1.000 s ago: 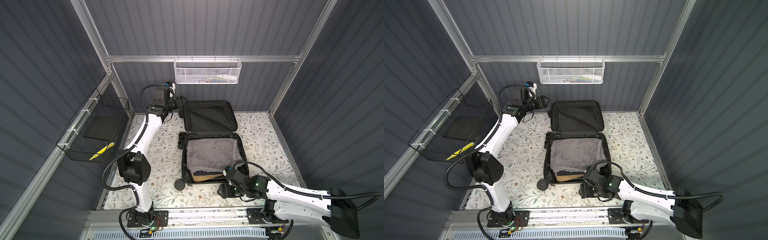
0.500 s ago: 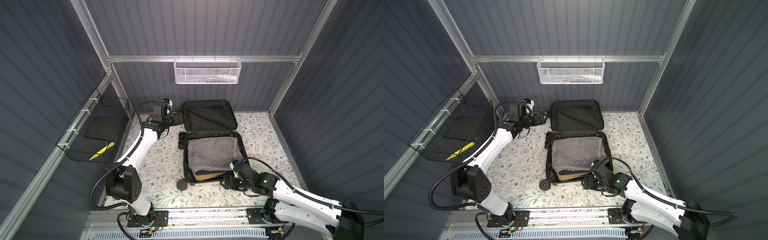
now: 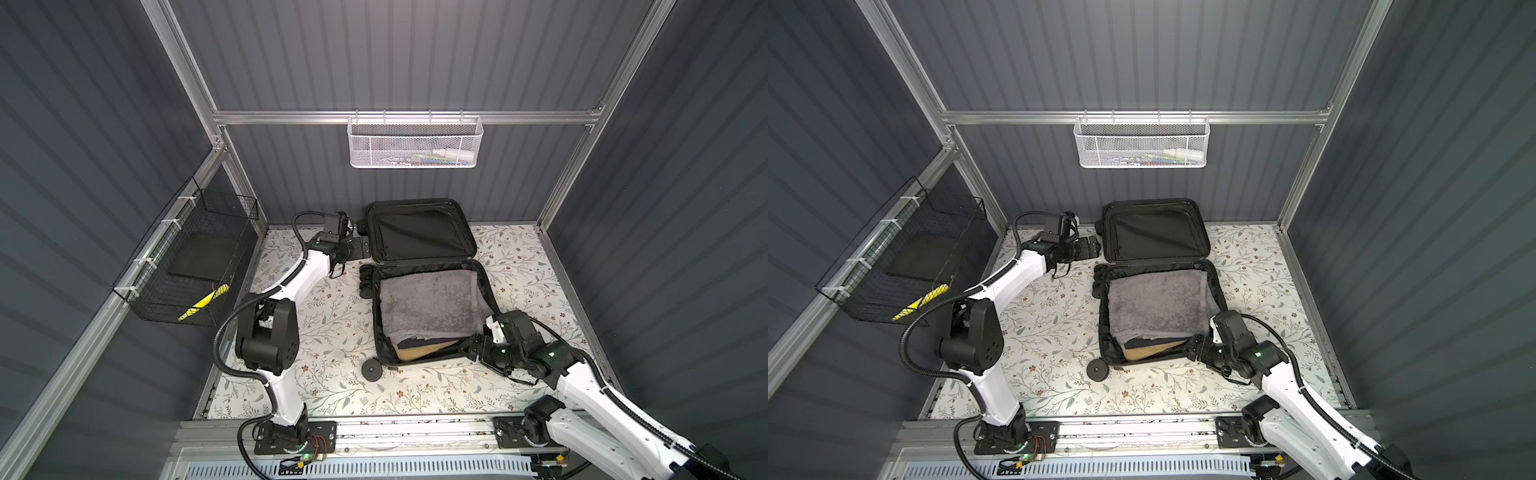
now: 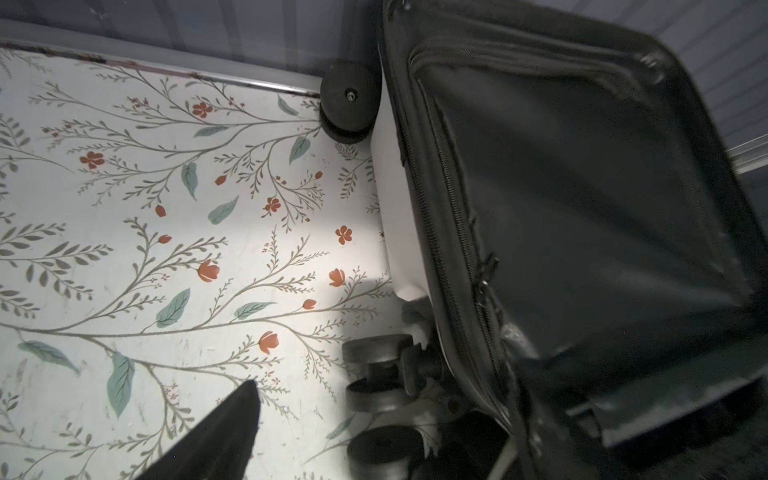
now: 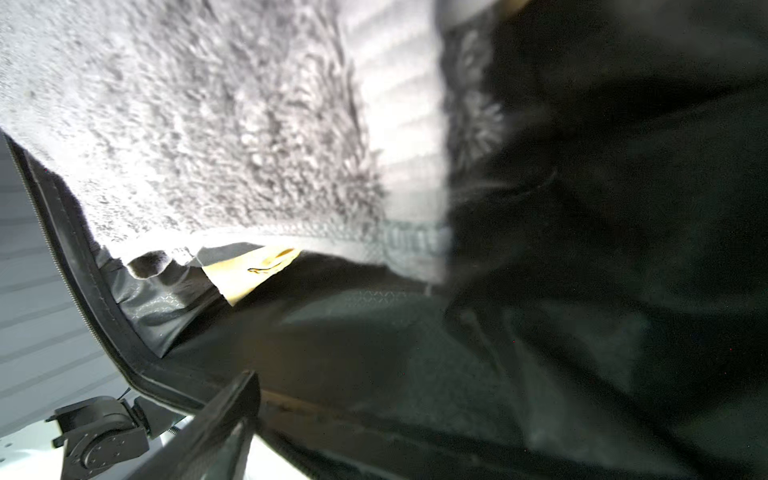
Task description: Pack the luggage
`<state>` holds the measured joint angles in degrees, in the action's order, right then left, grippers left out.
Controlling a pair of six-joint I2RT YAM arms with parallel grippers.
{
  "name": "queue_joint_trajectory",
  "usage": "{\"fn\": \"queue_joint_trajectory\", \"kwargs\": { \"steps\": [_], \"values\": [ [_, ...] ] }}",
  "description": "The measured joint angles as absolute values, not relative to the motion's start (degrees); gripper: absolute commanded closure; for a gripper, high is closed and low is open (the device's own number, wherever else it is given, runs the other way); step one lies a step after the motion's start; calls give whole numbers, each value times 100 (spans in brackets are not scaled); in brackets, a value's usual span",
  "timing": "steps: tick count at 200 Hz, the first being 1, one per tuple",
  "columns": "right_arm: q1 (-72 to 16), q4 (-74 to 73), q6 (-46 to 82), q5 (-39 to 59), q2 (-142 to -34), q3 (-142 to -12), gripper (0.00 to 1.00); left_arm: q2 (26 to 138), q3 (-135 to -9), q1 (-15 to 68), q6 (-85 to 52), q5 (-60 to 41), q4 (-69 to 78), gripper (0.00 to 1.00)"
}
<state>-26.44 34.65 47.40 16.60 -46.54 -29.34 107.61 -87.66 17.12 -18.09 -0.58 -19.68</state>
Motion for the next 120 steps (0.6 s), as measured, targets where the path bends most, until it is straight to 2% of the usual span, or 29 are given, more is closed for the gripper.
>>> {"fn": "queue_joint_trajectory", "kwargs": {
  "steps": [59, 120],
  "values": [
    [-2543, 4125, 4534, 1542, -4171, -3203, 19, 11452, -9417, 1844, -1693, 196, -2053, 4],
    [-2749, 4818, 4195, 1267, -4032, -4381, 22, 11996, -10049, 1844, -1498, 749, -2377, 4]
  ]
}}
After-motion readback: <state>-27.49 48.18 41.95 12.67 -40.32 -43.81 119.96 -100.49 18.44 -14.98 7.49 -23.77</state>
